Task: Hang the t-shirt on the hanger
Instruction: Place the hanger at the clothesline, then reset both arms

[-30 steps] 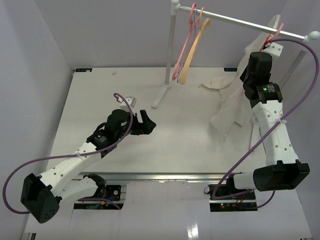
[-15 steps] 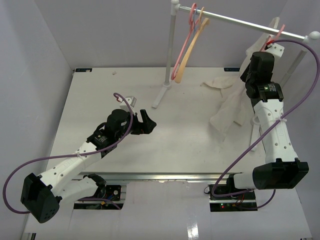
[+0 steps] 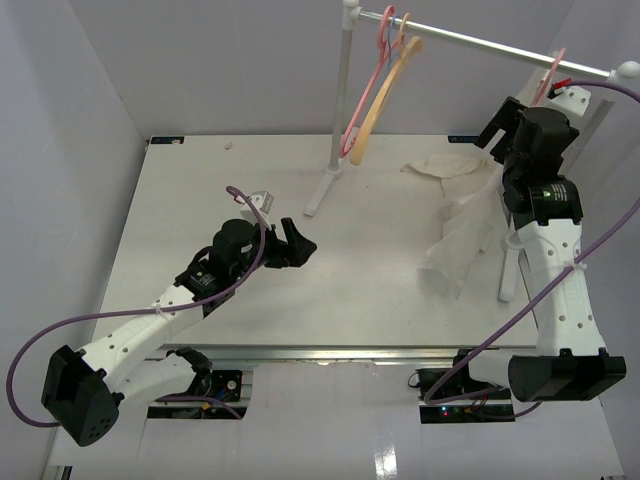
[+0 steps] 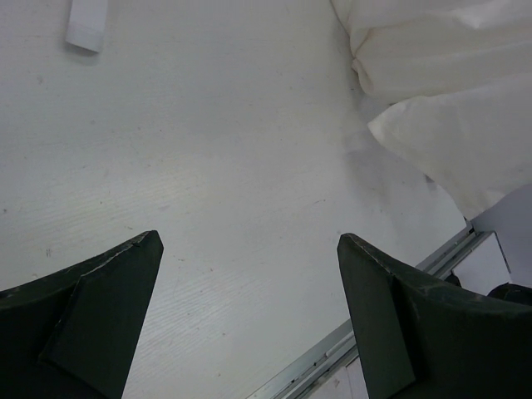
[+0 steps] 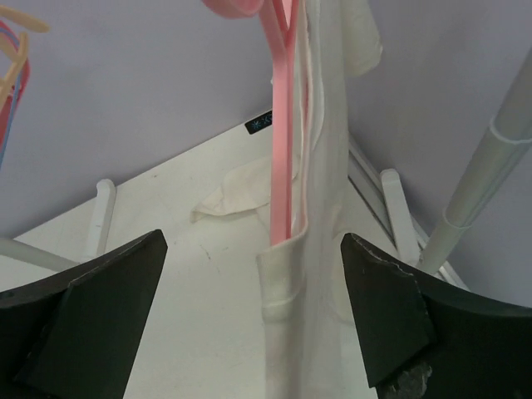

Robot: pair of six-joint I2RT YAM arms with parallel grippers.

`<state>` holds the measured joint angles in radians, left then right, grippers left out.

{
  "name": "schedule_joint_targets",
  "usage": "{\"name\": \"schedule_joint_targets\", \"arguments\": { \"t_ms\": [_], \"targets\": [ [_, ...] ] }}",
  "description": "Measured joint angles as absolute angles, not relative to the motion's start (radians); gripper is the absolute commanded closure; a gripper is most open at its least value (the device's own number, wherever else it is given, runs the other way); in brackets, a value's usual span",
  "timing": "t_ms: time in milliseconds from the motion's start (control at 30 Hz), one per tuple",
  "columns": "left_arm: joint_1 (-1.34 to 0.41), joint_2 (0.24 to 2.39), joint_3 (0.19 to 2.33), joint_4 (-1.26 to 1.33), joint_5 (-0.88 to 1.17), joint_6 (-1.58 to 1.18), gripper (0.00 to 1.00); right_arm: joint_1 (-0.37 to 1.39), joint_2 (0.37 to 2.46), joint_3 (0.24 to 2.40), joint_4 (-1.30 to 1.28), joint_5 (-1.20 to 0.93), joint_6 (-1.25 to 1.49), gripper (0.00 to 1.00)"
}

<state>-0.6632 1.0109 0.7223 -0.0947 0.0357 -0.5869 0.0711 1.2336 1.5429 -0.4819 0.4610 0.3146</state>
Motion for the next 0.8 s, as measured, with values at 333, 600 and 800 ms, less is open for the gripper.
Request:
{"name": "schedule_joint_targets", "arguments": {
  "t_ms": [333,600,800],
  "targets": [
    [-0.664,1.115,0.932,-0.094,-0.051,-0.519,0.02,0.069,1.170,1.670,-0.723,0.361,0.302,0.10],
    [-0.663,1.012,0.974,-0.105,-0.136,-0.457,0.02,0.069,1.027,1.669,-0.813,0.182,0.289,0.10],
    [-0.663,0.930,0.952,-0.093,-0.114,-0.410,0.02,0.073,0.947,1.641,-0.805,0.057,0.272,0.10]
  ]
}}
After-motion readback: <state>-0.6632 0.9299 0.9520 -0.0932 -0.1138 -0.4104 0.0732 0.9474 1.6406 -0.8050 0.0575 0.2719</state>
